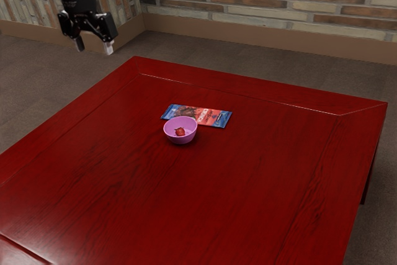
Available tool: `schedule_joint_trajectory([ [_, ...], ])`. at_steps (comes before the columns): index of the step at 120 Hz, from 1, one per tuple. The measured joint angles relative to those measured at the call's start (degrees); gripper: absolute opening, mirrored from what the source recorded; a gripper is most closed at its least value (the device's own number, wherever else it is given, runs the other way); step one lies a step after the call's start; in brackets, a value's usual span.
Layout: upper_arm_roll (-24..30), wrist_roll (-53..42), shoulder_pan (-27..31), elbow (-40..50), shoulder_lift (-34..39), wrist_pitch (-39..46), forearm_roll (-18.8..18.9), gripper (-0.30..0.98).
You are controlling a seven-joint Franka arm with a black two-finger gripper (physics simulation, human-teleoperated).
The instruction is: Take strawberry from the bowl
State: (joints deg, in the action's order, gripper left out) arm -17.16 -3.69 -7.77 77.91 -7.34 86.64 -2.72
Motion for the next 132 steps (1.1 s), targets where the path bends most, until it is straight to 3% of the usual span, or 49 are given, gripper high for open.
schedule_joint_trajectory([
  [40, 0.1, -0.3, -0.4, 0.7, -1.7, 0.4, 0.3, 0.67],
  [70, 0.1, 4.9, -4.1, 18.2, -0.2, 11.6, 0.0, 0.67],
  [93, 0.0, 12.5, -4.8, 25.8, -1.4, 21.0, -1.4, 0.67],
  [104, 0.1, 15.5, -5.4, 25.7, -4.3, 24.7, -2.5, 0.67],
  [132, 0.2, 21.8, -6.1, 13.9, -15.6, 29.1, -6.2, 0.67],
])
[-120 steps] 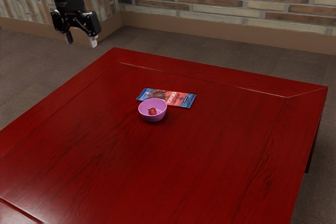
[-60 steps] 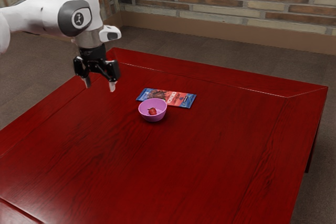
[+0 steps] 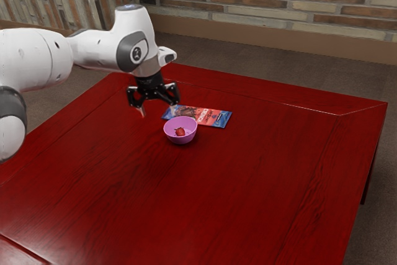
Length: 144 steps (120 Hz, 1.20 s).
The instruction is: Take strawberry from the bowl
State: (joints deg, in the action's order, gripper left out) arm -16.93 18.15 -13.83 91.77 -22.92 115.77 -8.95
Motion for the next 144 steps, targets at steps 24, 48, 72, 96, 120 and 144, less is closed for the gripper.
schedule_joint_trajectory([
  [24, 0.0, 4.5, 0.2, -8.8, -8.7, 1.3, -3.2, 0.66],
  [48, 0.0, 7.9, 1.5, -13.8, -14.0, 1.8, -4.0, 0.61],
  [72, 0.5, 10.4, 2.0, -17.7, -18.3, 2.0, -4.2, 0.50],
  [96, 0.6, 12.2, 1.9, -19.0, -19.3, 2.1, -4.2, 0.40],
  [120, 3.2, 13.5, 5.1, -23.3, -22.7, 2.1, -4.1, 0.36],
  [144, 5.8, 14.4, 7.7, -25.4, -24.3, 2.2, -3.9, 0.34],
])
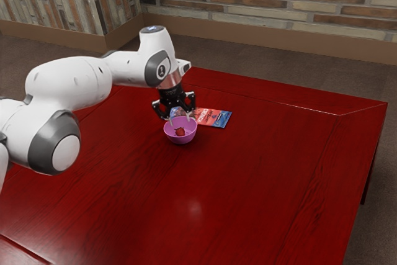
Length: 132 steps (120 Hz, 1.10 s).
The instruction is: Take strawberry from the bowl
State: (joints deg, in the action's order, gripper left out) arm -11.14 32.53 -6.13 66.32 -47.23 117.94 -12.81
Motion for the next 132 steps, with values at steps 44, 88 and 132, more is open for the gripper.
schedule_joint_trajectory([
  [44, 0.2, 1.0, 1.1, -3.4, -4.3, 0.9, 0.1, 0.34],
  [88, 0.7, 1.5, 1.9, -6.8, -8.0, 1.1, 0.1, 0.34],
  [132, 1.2, 1.8, 2.4, -7.7, -9.4, 1.2, 0.1, 0.32],
])
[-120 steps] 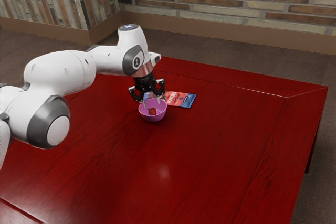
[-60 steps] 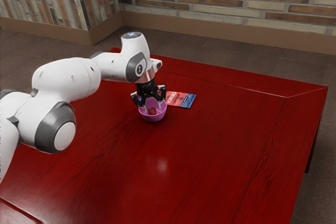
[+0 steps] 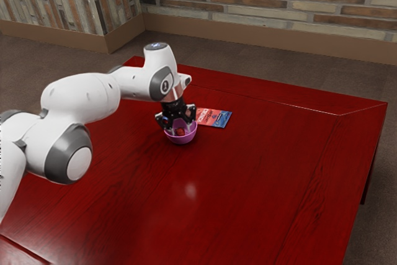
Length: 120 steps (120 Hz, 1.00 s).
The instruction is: Take strawberry from the bowl
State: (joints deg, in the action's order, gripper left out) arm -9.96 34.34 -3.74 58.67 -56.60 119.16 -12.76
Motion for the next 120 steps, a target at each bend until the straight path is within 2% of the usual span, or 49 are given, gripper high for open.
schedule_joint_trajectory([
  [11, 0.0, 0.1, 0.0, -0.4, -0.4, 0.0, -0.1, 0.31],
  [32, 0.1, 0.1, 0.4, -0.5, -0.4, 0.0, -0.3, 0.20],
  [58, 0.1, 0.2, 0.4, -0.4, -0.4, 0.3, -0.2, 0.20],
  [88, -0.1, 0.3, 0.2, 0.2, 0.4, 0.4, 0.3, 0.12],
  [120, -0.6, 0.8, -1.2, 3.9, 5.7, 0.4, 1.0, 0.07],
])
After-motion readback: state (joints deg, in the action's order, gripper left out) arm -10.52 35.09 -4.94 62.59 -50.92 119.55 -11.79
